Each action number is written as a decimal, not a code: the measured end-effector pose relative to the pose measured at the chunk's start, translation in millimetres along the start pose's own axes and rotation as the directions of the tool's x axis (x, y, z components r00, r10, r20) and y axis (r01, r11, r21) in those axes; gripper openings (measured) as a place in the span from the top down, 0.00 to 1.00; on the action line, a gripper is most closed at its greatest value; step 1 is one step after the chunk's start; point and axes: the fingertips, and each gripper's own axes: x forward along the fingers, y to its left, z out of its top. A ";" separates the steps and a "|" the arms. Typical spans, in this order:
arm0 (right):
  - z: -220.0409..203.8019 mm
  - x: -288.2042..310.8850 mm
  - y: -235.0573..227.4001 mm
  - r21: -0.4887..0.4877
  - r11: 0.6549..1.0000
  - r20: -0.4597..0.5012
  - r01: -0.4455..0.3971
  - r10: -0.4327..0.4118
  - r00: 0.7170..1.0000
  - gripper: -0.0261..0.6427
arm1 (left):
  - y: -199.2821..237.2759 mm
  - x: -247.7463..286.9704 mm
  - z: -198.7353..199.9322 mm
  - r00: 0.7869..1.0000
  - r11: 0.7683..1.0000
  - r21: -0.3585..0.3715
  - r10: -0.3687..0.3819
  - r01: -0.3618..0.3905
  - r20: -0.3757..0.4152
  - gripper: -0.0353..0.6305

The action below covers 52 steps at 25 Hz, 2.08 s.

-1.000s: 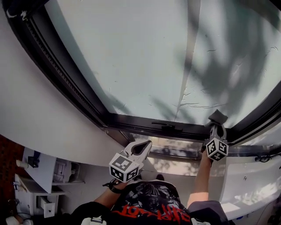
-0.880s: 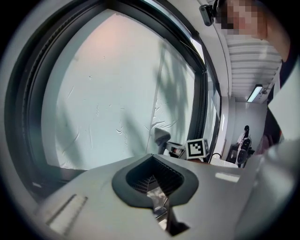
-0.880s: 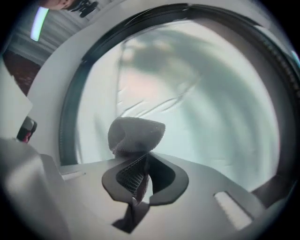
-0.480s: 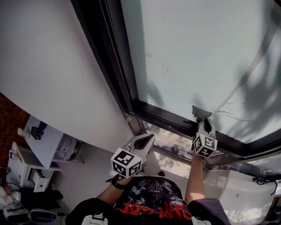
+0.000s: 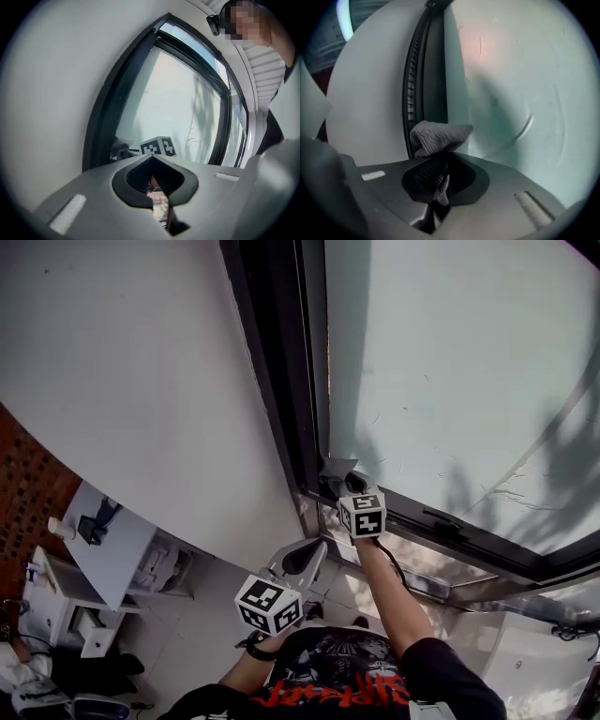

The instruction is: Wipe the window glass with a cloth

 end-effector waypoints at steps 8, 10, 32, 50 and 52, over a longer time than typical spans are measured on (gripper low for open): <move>-12.6 -53.8 -66.3 0.122 0.982 0.011 0.147 -0.149 0.989 0.94 | 15.9 8.1 -26.3 0.998 0.997 -0.078 -0.006 0.001 -0.056 0.94; -17.2 -91.9 -87.6 0.153 0.971 0.032 0.184 -0.191 0.981 0.94 | 5.5 22.7 -29.7 0.995 0.995 -0.091 -0.053 0.045 -0.083 0.94; -119.2 -484.5 -367.7 0.399 0.555 0.038 0.730 -0.805 0.592 0.94 | -167.1 132.2 -52.5 0.878 0.906 -0.005 -0.411 0.423 -0.245 0.94; 58.8 -452.7 -188.8 0.191 0.833 0.503 0.519 -0.537 0.678 0.94 | -168.2 112.5 -36.8 0.844 0.850 -0.027 -0.526 0.526 -0.105 0.94; 58.9 -434.2 -177.5 0.196 0.856 0.489 0.479 -0.508 0.708 0.94 | -157.5 111.3 -31.9 0.855 0.859 -0.027 -0.511 0.511 -0.090 0.94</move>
